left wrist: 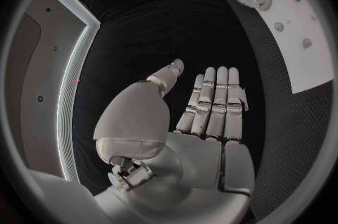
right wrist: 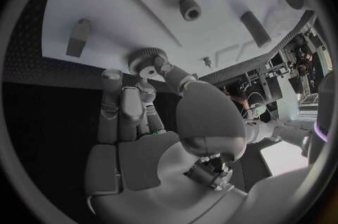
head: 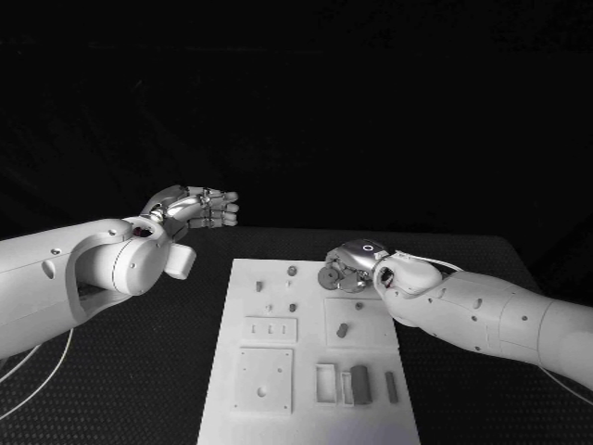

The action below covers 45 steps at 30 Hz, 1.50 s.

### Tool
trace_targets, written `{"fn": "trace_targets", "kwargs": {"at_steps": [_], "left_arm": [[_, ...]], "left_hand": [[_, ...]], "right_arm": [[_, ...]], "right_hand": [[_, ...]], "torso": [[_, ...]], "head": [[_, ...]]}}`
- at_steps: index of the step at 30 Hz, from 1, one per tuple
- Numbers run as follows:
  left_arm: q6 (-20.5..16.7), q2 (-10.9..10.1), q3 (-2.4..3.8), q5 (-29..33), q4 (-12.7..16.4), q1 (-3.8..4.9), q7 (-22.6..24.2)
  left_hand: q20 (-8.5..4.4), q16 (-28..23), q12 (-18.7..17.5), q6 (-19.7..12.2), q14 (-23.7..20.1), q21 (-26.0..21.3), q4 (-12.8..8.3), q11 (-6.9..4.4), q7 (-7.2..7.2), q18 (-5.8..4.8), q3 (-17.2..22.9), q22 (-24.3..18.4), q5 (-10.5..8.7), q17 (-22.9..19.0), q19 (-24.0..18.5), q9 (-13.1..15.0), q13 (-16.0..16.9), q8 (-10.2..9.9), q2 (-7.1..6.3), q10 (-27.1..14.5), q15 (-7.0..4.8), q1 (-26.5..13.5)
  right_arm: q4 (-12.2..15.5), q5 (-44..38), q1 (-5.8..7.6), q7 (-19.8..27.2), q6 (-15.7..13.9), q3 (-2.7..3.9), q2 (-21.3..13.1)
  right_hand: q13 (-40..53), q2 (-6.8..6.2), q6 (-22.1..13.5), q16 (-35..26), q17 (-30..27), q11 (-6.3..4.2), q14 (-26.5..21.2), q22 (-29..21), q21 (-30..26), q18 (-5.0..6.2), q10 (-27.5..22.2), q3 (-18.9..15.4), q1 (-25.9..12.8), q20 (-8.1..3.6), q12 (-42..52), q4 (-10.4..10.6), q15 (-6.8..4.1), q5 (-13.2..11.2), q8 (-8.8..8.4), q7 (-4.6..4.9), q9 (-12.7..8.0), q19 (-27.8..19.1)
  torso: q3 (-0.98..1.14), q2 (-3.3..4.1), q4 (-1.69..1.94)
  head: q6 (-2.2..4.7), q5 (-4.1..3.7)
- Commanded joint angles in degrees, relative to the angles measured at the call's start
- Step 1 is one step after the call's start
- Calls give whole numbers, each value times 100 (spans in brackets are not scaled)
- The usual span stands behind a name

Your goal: Assemble the parts on the task board

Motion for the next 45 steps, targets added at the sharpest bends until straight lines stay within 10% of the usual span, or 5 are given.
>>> {"fn": "trace_targets", "kwargs": {"at_steps": [1,23,45], "left_arm": [[60,5,3,-19,10,7,51],[41,-19,4,-20,43,7,54],[60,114,5,-21,11,8,62]], "left_hand": [[31,-24,-25,-7,3,-30,-45,3,52,-43,4,8,33,6,5,-7,7,-25,-20,21,28,-57],[31,-29,-24,-3,6,-30,-69,1,47,-42,21,11,33,12,4,-5,10,-22,-22,23,27,-67],[32,-34,-24,-1,7,-29,-95,1,43,-42,38,16,32,18,3,-3,13,-21,-26,23,27,-79]], "right_arm": [[95,-245,0,-238,6,-27,-20],[882,-770,184,-733,-266,-25,39],[536,-894,174,-843,-310,-71,614]], "right_hand": [[-6,21,764,38,0,-61,-7,88,23,356,1,-33,-40,9,14,-6,-52,28,-12,-14,129,38],[-30,-61,799,50,45,-82,17,83,23,356,30,-46,-118,-5,-1,4,-74,28,-10,-34,136,66],[-51,-80,781,56,68,-84,28,77,19,356,54,-26,-137,-16,-16,16,-77,28,-32,-33,131,87]], "torso": [[-2,2,2],[3,2,-1],[2,14,54]], "head": [[13,3],[75,69],[97,83]]}}
